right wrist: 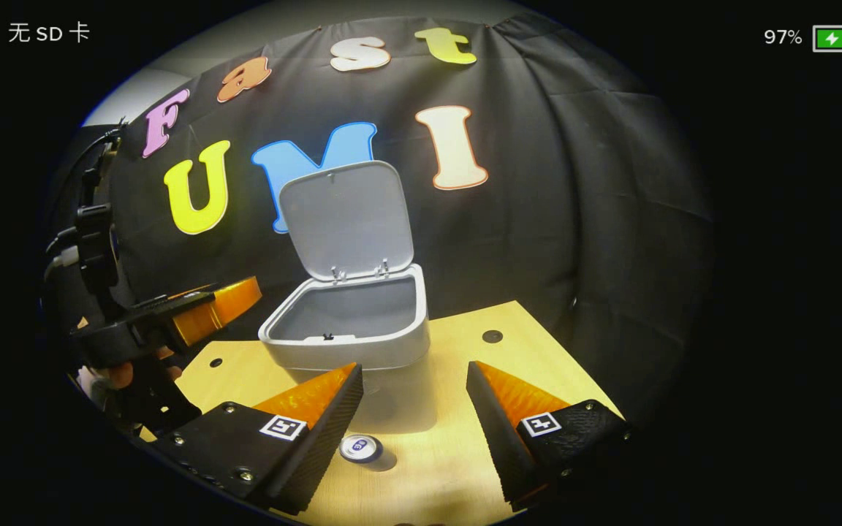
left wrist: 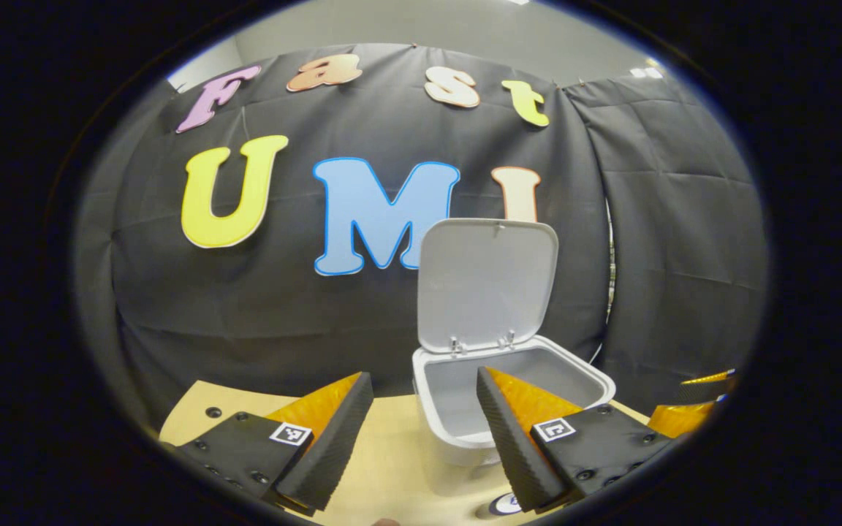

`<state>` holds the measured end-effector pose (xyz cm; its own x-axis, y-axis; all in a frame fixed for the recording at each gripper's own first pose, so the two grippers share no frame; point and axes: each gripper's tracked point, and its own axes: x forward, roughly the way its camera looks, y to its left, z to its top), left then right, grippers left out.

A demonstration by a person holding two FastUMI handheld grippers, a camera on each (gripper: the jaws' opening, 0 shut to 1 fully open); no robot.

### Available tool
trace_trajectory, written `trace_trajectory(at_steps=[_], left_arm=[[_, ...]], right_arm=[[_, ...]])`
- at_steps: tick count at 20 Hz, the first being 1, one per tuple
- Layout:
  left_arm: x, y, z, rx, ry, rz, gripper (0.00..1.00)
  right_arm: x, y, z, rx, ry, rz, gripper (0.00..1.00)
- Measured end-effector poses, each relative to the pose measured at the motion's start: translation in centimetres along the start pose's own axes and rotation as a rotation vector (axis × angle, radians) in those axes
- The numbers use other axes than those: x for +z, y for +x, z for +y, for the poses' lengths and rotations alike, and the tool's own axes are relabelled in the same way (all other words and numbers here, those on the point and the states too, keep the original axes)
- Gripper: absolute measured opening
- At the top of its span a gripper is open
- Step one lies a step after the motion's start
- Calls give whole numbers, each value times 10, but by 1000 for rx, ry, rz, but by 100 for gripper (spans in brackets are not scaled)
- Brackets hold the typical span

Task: Press the lid of the desktop garbage bin to open it, pick up the crumpled paper on the desktop and throw it into the bin, then pick up the pop can on the desktop and drop it into the bin, and finally close the garbage bin lid.

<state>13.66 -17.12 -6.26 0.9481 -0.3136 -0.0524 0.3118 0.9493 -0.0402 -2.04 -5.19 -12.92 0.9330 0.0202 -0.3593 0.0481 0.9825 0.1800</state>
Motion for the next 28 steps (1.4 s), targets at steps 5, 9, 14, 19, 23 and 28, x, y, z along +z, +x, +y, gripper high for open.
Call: trace_trajectory(at_steps=[5,9,14,19,23,28], left_arm=[[1,-18,28,52,-10,5,96],[4,-34,52,100,-3,5,96],[3,-60,75,155,-21,8,96],[5,-86,99,215,-31,6,96],[4,-104,118,264,-45,10,96],[-4,-123,145,324,-64,26,96]], right_arm=[[-37,16,23,55,-43,85,96],[-66,30,43,101,-118,146,98],[-103,47,66,160,-166,229,98],[-137,62,72,177,-216,305,98],[-166,73,70,180,-243,374,98],[-188,81,72,189,-273,424,98]])
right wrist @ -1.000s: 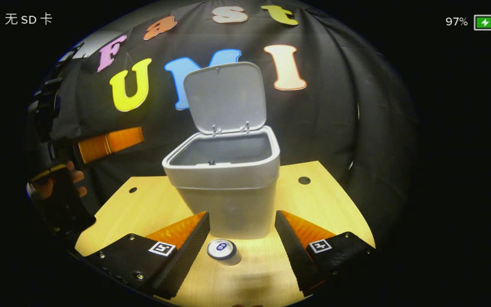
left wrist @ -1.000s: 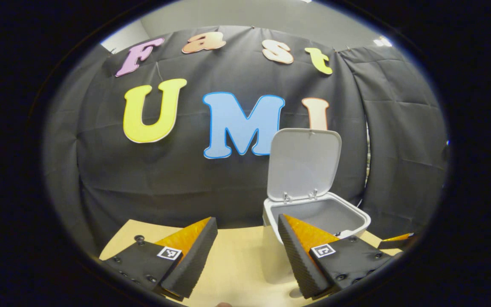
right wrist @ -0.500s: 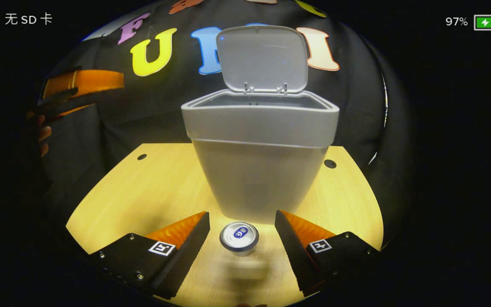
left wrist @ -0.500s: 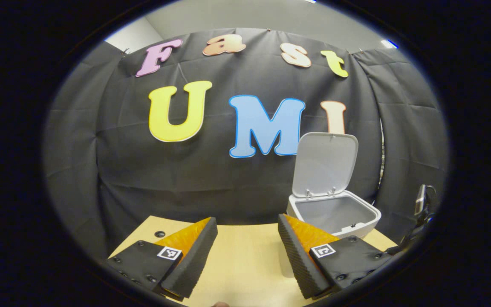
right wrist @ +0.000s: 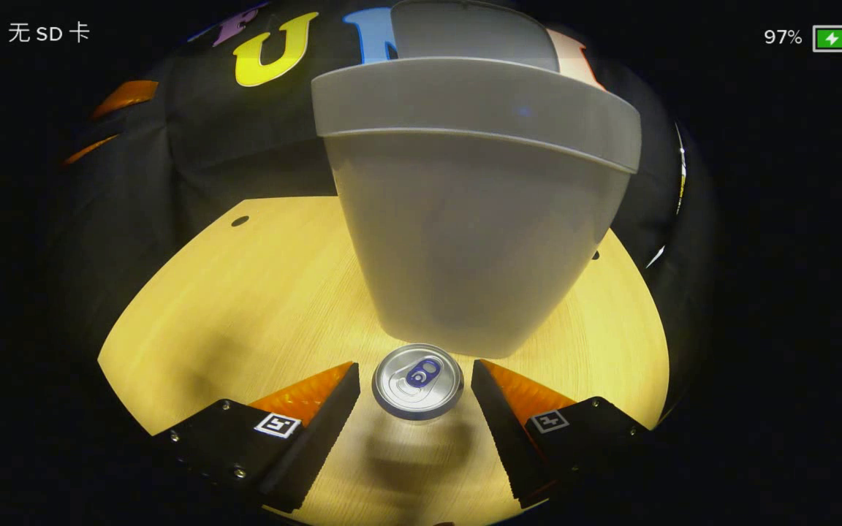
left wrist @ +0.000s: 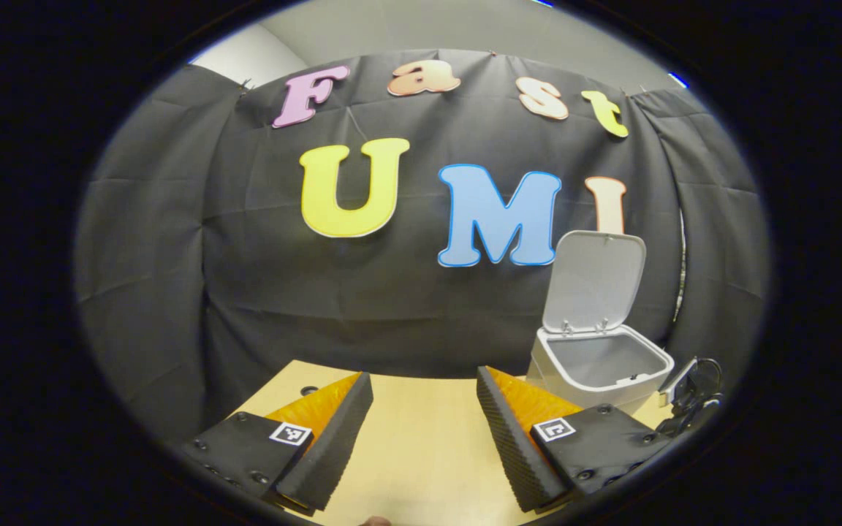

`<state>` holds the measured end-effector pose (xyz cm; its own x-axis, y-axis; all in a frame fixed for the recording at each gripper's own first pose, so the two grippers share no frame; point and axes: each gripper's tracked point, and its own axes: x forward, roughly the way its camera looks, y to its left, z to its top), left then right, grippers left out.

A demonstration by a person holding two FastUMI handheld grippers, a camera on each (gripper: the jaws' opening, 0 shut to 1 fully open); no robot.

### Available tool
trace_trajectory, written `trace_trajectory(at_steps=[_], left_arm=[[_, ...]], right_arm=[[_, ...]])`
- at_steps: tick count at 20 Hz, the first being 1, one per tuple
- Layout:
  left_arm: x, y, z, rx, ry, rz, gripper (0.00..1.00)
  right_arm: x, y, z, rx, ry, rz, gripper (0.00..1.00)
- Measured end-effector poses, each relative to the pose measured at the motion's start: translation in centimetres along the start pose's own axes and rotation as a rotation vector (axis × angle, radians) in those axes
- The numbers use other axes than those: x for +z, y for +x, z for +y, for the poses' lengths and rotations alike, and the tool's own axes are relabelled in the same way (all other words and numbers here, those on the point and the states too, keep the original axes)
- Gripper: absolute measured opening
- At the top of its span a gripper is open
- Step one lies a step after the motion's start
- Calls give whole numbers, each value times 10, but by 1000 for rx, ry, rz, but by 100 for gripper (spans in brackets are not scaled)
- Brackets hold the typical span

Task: Press the lid of the desktop garbage bin to open it, pick up the crumpled paper on the desktop and throw it into the bin, then pick up the pop can on the desktop and drop it into the bin, and finally close the garbage bin lid.

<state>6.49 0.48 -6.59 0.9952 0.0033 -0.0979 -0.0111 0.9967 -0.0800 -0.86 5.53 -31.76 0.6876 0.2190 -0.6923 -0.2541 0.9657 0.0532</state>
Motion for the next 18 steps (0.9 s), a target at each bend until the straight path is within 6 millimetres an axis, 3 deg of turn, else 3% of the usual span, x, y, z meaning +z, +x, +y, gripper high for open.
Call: trace_trajectory(at_steps=[4,5,7,14,18], left_arm=[[-5,-2,17,29,-7,14,96],[-7,-3,19,32,-7,15,96],[-7,-2,20,31,-7,19,96],[-10,10,-1,-13,-13,25,94],[-13,13,-14,-46,-9,28,94]], right_arm=[[-4,6,-1,-5,-1,22,95],[-1,6,-2,-5,0,16,85],[-2,4,-3,-8,-3,20,85],[20,-22,2,20,32,-48,84],[44,-52,9,48,70,-111,84]])
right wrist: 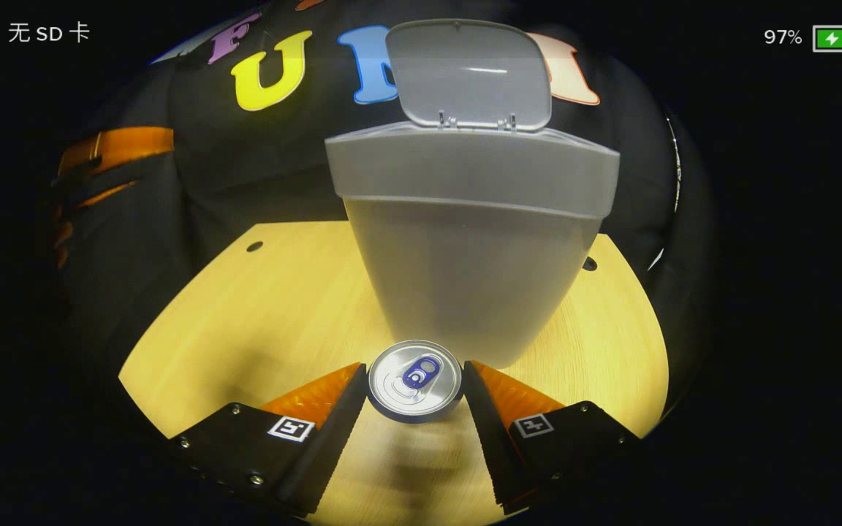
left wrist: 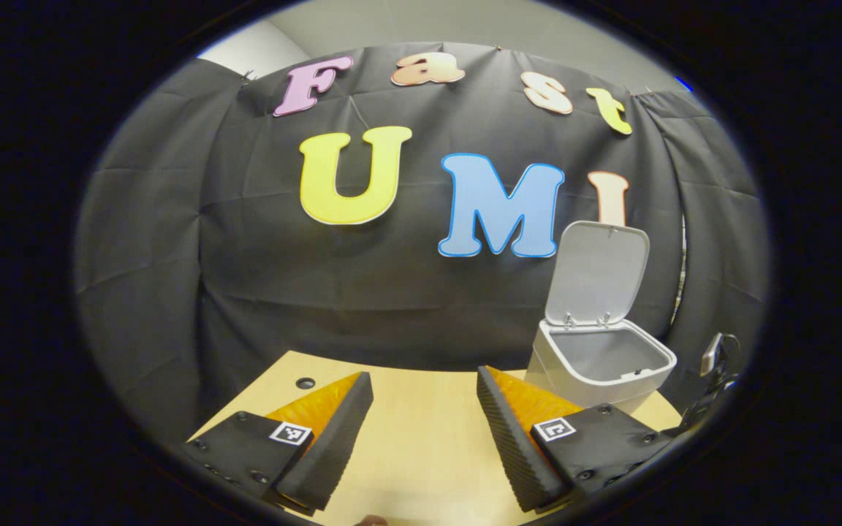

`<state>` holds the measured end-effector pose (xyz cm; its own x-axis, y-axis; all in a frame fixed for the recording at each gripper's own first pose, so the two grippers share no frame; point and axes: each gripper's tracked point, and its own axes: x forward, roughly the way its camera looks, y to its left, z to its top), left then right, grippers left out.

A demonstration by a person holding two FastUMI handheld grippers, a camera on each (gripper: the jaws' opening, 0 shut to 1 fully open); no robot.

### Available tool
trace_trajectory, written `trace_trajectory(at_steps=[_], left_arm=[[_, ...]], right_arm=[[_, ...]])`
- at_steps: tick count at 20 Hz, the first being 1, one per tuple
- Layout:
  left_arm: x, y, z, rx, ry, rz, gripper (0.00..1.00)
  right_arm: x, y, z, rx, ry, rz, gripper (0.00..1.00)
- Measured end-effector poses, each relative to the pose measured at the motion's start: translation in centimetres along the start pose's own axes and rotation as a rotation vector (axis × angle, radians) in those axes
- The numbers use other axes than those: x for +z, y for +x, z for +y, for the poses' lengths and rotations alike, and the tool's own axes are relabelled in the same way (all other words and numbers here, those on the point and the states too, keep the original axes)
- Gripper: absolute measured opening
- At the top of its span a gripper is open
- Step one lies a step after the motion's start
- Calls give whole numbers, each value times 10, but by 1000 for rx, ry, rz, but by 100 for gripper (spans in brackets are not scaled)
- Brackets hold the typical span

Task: Press the lid of the desktop garbage bin to open it, pick up the crumpled paper on the desktop and throw it into the bin, then pick up the pop can on the desktop and drop it into the bin, and finally close the garbage bin lid.

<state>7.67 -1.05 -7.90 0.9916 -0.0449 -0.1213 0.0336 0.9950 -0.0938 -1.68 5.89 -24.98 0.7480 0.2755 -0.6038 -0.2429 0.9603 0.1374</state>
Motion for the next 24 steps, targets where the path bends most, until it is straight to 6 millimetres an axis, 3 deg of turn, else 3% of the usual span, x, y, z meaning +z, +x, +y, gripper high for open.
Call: trace_trajectory(at_steps=[7,13,17,24], left_arm=[[-9,6,-16,-37,-3,20,96],[-9,8,-23,-51,2,21,96],[-12,10,-25,-53,0,28,94],[-14,15,-24,-47,12,34,96]], right_arm=[[73,-47,23,77,67,-153,83],[128,-76,40,144,96,-271,83],[156,-85,49,193,111,-325,83],[194,-84,36,200,127,-419,83]])
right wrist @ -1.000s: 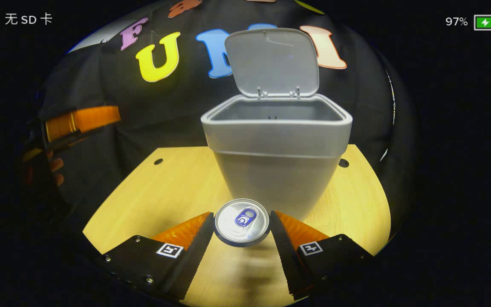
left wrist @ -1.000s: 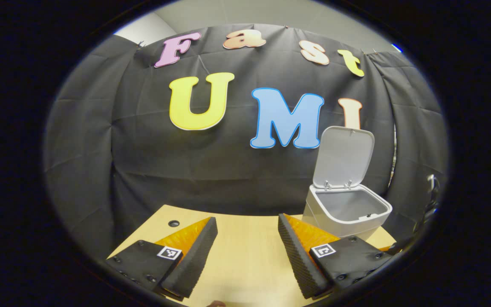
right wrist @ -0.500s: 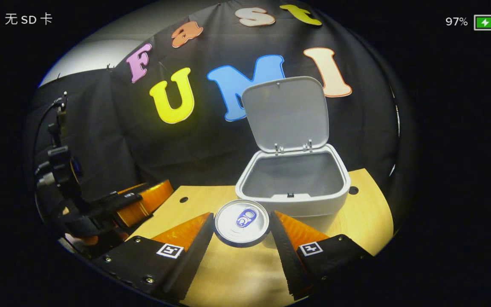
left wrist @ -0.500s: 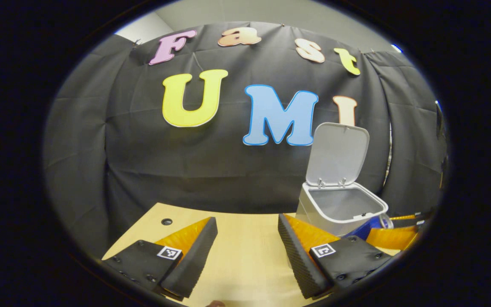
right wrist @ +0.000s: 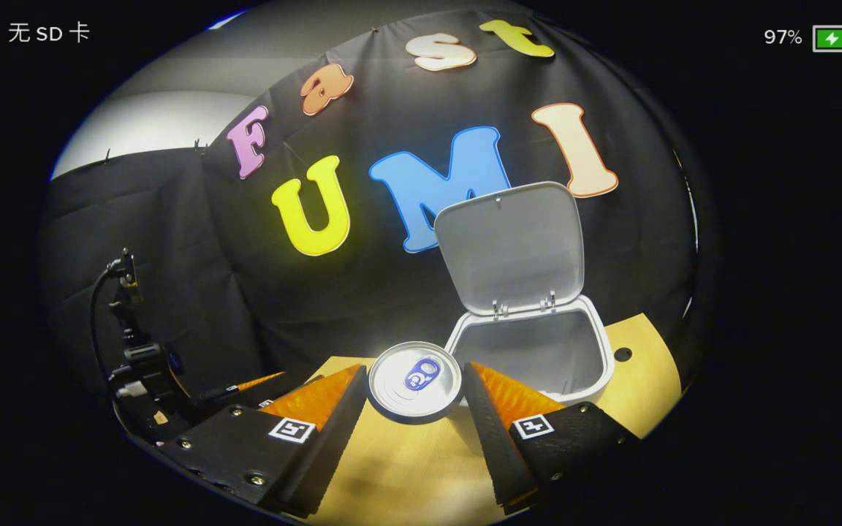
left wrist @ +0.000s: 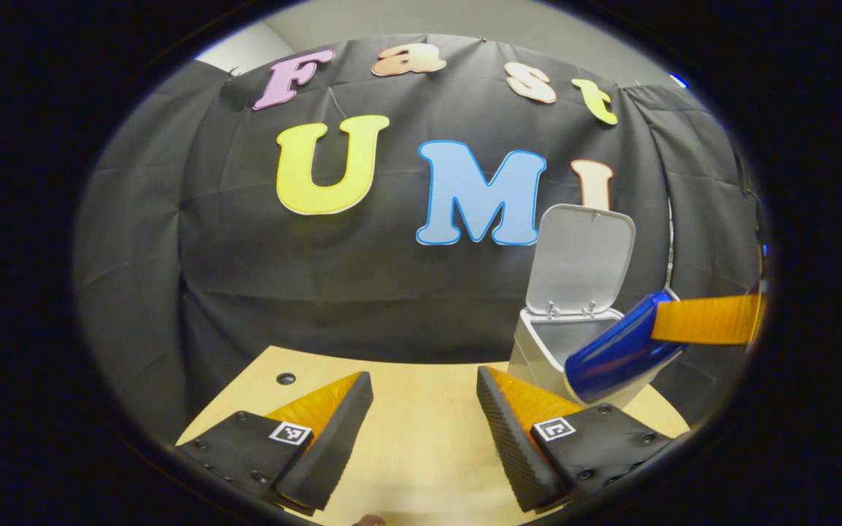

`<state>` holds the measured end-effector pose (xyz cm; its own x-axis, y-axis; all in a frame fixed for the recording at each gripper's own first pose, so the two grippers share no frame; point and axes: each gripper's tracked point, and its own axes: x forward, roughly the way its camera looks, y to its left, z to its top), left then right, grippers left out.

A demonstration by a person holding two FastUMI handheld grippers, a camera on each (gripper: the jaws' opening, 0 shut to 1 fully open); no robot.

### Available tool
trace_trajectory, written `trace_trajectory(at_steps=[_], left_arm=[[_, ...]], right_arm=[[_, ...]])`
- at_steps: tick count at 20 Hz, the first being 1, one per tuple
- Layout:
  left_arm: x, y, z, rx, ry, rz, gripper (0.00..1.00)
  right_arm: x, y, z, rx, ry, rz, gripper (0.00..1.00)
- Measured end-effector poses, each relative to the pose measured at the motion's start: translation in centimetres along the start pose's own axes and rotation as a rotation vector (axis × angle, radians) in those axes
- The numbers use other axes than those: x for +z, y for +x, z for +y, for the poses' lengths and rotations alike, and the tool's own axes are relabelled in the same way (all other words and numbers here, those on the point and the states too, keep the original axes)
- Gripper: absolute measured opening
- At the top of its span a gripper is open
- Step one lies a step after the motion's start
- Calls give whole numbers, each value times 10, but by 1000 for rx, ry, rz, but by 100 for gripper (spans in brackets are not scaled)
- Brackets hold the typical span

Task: Press the lid of the desktop garbage bin to open it, pick up the crumpled paper on the desktop and throw it into the bin, then pick up the pop can on the desktop and drop it into the bin, and finally close the garbage bin lid.

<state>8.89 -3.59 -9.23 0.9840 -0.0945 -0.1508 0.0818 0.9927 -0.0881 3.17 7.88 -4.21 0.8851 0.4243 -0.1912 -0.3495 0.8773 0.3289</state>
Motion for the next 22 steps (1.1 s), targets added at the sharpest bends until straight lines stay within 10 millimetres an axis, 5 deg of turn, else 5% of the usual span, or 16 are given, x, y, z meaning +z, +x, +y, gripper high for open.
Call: trace_trajectory(at_steps=[8,16,22], left_arm=[[-3,2,3,-1,10,11,94],[-9,3,17,24,10,31,96],[-11,0,24,43,5,36,96]], right_arm=[[27,30,-59,-144,-52,-45,83],[2,60,-108,-248,-118,32,83],[-17,77,-120,-268,-130,86,84]])
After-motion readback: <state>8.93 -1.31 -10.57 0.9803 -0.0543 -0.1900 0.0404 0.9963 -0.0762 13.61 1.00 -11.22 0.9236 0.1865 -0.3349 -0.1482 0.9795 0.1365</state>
